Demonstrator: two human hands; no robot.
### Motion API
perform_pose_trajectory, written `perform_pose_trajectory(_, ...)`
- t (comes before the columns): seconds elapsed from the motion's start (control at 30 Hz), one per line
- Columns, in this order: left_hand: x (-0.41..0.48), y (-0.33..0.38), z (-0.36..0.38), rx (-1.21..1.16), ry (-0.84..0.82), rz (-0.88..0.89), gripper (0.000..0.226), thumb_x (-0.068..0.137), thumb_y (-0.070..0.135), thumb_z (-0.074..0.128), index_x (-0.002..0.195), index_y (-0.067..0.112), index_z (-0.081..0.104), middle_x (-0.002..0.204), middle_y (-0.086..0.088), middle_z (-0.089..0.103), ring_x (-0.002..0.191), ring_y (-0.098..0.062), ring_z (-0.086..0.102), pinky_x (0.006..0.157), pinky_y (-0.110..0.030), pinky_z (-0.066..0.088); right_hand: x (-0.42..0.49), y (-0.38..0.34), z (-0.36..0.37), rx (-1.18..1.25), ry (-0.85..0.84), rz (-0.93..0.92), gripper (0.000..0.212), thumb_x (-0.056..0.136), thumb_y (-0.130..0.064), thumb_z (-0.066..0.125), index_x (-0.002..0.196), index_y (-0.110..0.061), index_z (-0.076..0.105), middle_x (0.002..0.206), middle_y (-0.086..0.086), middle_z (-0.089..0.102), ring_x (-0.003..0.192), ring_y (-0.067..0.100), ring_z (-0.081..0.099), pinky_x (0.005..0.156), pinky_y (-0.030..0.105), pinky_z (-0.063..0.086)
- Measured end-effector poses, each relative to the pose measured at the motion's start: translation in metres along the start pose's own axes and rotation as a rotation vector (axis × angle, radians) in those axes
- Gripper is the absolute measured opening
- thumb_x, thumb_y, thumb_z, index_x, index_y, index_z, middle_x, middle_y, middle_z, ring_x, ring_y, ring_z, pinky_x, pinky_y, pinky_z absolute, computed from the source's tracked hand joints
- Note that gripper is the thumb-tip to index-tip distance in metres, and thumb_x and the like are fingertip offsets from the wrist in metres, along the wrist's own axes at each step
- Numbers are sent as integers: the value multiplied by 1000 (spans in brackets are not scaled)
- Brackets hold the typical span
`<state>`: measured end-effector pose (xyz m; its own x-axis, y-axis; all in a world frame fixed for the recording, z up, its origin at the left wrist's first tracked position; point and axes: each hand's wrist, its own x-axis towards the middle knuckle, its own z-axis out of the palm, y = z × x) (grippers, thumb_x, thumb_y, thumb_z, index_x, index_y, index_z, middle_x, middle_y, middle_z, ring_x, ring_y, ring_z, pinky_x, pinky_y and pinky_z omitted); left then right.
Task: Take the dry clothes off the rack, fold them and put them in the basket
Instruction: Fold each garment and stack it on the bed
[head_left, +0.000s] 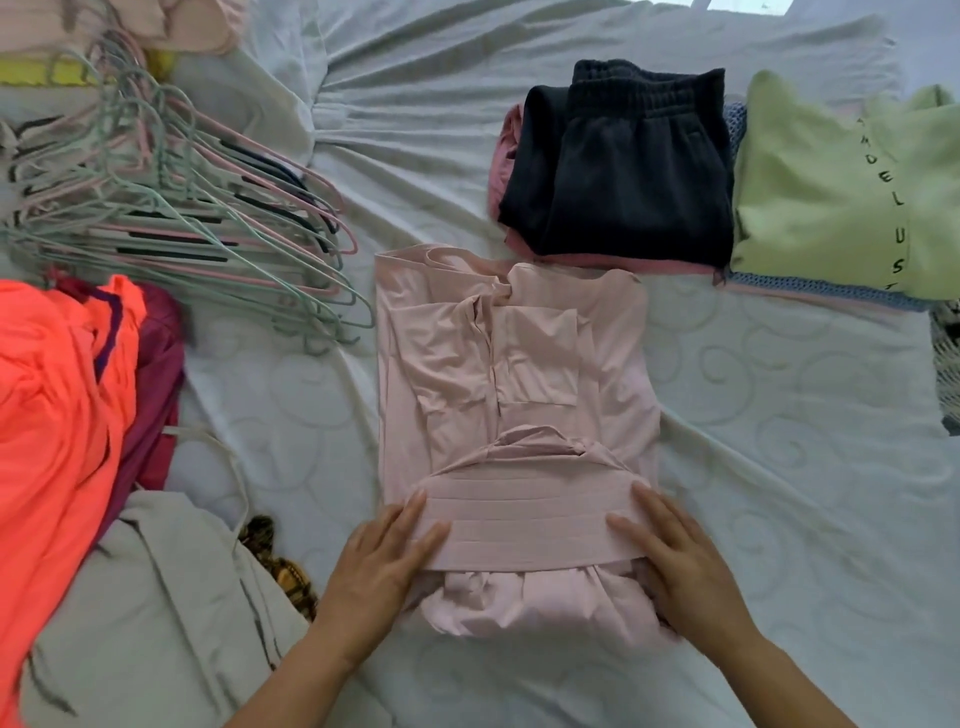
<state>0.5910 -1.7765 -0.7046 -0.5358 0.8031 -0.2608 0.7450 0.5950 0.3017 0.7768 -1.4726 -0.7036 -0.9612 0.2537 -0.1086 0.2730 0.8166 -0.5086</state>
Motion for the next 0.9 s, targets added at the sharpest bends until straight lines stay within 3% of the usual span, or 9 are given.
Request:
perform_pose_trajectory(0.07,-1,2,4,74,-24,15,51,95,55,20,136,29,38,158,0,-1,137,-25,25,108,-43,19,-5,4,5,-49,-49,-25,39,93,-35,35,130,-31,47,157,-13,12,142,12,21,109,22,22)
perform_pose_trajectory(0.17,1,7,3,178,-97,83,74,86,66,28,143,19,28,158,-5,6,146,-21,2,112,-44,12,-3,9,-7,-150,-161,-56,52,94,-56,27,137,-31,42,157,-9,13,145,9,11,112,24,12)
perform_pose_trajectory(0.27,-5,5,6,201,-184,129,106,72,81,32,148,10,16,152,-7,28,144,-25,10,112,-42,13,-8,17,-18,-204,-332,-182,77,82,-75,38,145,-29,32,156,5,21,145,21,15,112,35,16)
perform_pose_trajectory(0.43,-6,-9,5,199,-222,226,118,51,74,56,146,12,26,155,-8,19,141,-27,21,112,-40,14,-12,25,-23,-274,-478,-295,104,62,-90,42,145,-28,31,155,13,20,143,29,16,109,41,16)
perform_pose_trajectory(0.53,-5,-15,6,145,-199,247,113,58,60,67,149,16,19,157,-6,15,142,-25,19,113,-38,15,-9,27,-22,-308,-533,-297,100,61,-81,48,146,-31,29,155,13,21,142,29,17,109,43,16)
perform_pose_trajectory(0.67,-2,-21,7,77,-140,262,88,68,29,48,149,17,15,158,-3,10,145,-21,11,112,-36,19,-10,31,-17,-228,-314,-298,45,97,-49,29,140,-39,36,149,9,35,140,26,27,109,43,22)
perform_pose_trajectory(0.77,4,-23,-1,13,-98,271,65,73,22,43,138,20,36,145,-4,42,140,-16,24,110,-31,23,-4,26,-18,-169,-250,-245,37,101,-39,21,123,-37,52,141,3,46,135,19,34,110,36,22)
perform_pose_trajectory(0.9,5,-22,-15,-83,-5,273,32,86,25,42,116,24,52,124,1,63,122,-8,46,107,-28,24,3,3,-35,151,-214,-15,37,98,-51,19,113,-43,52,121,-24,61,125,-10,40,114,18,14)
